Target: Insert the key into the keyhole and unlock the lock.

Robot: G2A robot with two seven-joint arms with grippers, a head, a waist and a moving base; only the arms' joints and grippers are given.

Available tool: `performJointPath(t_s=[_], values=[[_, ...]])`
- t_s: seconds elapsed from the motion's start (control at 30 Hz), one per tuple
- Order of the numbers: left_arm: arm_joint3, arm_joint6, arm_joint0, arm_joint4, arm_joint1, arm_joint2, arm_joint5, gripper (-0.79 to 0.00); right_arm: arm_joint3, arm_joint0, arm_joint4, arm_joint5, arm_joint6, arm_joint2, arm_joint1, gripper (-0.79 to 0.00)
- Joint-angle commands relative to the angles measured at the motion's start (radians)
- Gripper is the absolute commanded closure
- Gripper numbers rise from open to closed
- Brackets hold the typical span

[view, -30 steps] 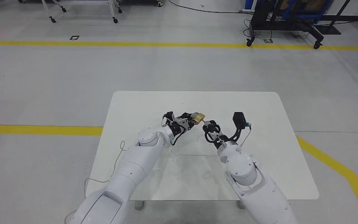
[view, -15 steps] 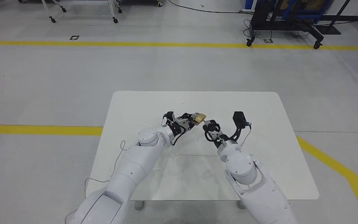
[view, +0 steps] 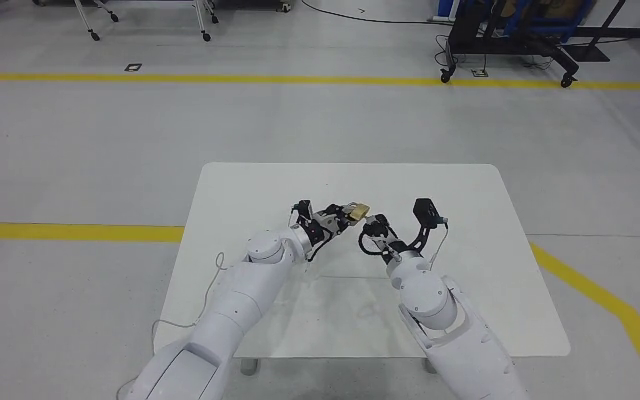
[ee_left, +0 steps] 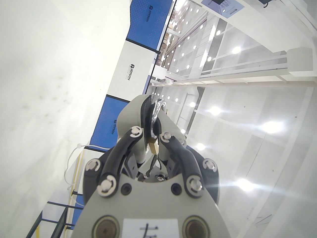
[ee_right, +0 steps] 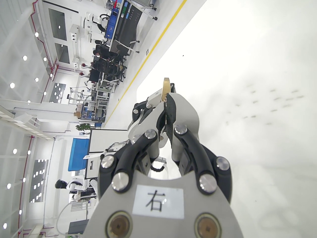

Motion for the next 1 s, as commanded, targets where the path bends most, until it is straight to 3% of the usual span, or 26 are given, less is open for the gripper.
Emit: performJointPath(t_s=[0.0, 0.83, 0.87, 0.9, 0.97], values=[[-0.002, -0.002, 0.002, 0.006, 0.001, 0.000, -0.005, 0.000, -0.001, 0.000, -0.012, 0.004, 0.012, 0.000, 0.000, 0.000], [-0.029, -0.040, 0.019, 0.053, 0.010, -0.013, -0.030, 0.000, -0.015, 0.010, -0.109, 0.023, 0.090, -0.007, -0.004, 0.000], [-0.029, -0.043, 0.020, 0.051, 0.011, -0.014, -0.029, 0.000, -0.014, 0.011, -0.106, 0.020, 0.088, -0.006, -0.005, -0.172], [-0.029, -0.046, 0.020, 0.048, 0.011, -0.016, -0.027, 0.000, -0.013, 0.011, -0.103, 0.018, 0.088, -0.006, -0.006, -0.292], [-0.028, -0.053, 0.020, 0.040, 0.011, -0.020, -0.019, 0.000, -0.012, 0.011, -0.100, 0.015, 0.088, -0.004, -0.007, -0.369]])
